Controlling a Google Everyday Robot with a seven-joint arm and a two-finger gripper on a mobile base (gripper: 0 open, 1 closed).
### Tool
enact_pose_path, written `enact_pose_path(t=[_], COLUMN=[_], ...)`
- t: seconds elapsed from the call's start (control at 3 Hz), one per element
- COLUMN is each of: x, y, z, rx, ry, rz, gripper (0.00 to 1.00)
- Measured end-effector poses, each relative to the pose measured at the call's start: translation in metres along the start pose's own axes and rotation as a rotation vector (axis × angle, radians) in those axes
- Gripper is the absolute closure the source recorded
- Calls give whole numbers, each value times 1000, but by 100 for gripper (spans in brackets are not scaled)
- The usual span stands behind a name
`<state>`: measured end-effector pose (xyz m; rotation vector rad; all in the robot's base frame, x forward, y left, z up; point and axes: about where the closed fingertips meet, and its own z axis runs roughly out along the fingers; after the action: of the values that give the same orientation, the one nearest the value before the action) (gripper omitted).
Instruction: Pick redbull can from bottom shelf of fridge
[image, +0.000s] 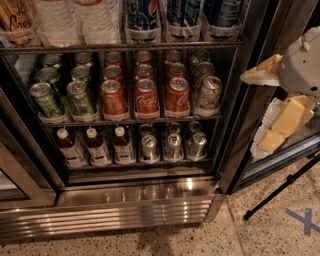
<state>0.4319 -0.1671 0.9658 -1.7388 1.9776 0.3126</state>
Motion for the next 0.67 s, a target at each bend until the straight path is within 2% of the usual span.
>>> enact_pose_path(t=[0.33,0.67], x=[-21,-21], y=[6,6], z=[0,0], rx=[-23,-23], ry=[-73,-73], rz=[-4,-4], gripper=[0,0])
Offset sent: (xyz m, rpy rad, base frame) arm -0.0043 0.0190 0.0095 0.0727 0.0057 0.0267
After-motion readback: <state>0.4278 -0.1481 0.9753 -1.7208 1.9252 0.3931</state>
